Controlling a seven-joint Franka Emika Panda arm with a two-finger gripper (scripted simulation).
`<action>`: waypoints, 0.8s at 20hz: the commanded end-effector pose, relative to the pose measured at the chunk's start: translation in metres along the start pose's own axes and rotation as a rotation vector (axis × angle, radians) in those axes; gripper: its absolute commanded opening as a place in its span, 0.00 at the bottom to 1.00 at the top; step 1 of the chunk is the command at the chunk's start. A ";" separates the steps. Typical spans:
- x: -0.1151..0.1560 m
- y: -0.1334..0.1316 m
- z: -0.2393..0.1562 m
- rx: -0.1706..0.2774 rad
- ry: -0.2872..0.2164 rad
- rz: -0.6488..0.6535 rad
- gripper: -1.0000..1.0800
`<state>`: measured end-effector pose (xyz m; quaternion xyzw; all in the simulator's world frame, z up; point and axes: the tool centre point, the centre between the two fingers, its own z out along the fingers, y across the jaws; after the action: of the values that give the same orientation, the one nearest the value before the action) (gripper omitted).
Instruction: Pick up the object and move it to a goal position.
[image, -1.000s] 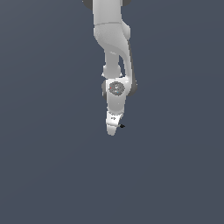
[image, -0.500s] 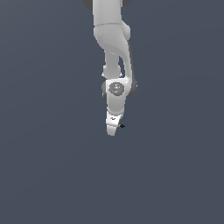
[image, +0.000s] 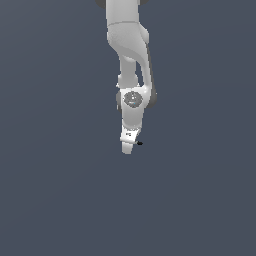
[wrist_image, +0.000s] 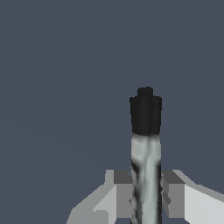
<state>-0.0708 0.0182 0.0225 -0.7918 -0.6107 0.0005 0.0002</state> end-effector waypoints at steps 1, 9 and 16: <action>0.000 0.003 -0.011 -0.001 0.000 -0.001 0.00; -0.001 0.016 -0.070 -0.001 0.000 -0.001 0.00; -0.002 0.033 -0.143 0.000 0.002 -0.003 0.00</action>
<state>-0.0427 0.0092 0.1491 -0.7912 -0.6115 -0.0003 0.0004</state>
